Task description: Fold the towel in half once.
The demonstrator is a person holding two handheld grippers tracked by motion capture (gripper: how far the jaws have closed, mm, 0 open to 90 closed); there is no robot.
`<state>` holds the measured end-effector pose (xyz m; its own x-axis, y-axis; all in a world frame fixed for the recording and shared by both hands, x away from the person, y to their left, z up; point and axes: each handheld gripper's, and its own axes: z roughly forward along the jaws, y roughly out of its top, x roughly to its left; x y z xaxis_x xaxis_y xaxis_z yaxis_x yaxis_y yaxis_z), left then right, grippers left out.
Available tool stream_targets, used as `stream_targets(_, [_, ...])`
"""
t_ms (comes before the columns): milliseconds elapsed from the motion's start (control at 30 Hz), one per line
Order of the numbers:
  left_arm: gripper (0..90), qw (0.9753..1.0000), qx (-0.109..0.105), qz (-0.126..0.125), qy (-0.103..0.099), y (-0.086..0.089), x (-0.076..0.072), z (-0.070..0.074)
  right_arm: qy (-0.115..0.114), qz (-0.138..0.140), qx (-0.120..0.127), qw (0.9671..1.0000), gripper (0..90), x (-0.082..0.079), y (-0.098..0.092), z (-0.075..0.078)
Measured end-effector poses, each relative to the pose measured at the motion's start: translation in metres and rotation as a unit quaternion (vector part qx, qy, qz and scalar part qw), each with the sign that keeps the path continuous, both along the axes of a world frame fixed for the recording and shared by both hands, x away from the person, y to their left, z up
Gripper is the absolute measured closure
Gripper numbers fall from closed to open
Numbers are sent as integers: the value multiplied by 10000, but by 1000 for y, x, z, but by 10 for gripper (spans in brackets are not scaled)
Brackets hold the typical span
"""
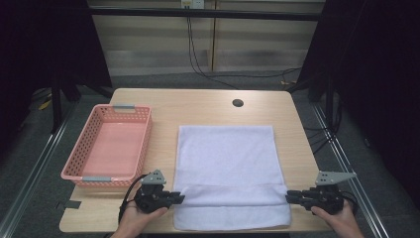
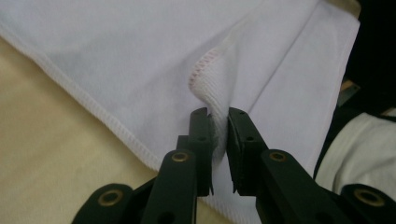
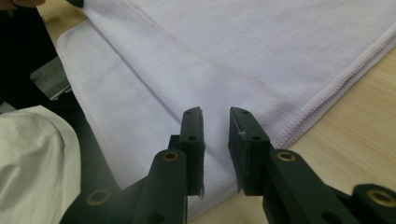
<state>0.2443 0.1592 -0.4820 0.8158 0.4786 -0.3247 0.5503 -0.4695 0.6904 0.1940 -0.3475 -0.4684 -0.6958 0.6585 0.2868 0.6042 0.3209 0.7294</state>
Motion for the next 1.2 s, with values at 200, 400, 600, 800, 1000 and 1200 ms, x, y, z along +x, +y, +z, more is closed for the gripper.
stream_targets(200, [631,9995,-172,67,-260,0,6,10,-174,-180,-114,9996,618,9,2,5])
stream_targets(400, [478,9992,-64,83,-389,-20,32,10,-94,82,-384,9992,552,44,31,-3])
stream_targets(600, [777,9986,269,-371,-251,-28,28,0,178,430,-668,9967,672,59,50,-20])
stream_targets(800, [823,9981,148,-566,-183,-19,13,3,229,697,-535,9959,900,32,44,-13])
stream_targets(1000, [807,9968,46,-794,-105,-12,-9,4,196,795,-374,9959,900,-1,36,-5])
stream_targets(1200, [794,9963,182,-839,-87,-15,-14,1,-5,365,-591,9976,616,6,31,-8])
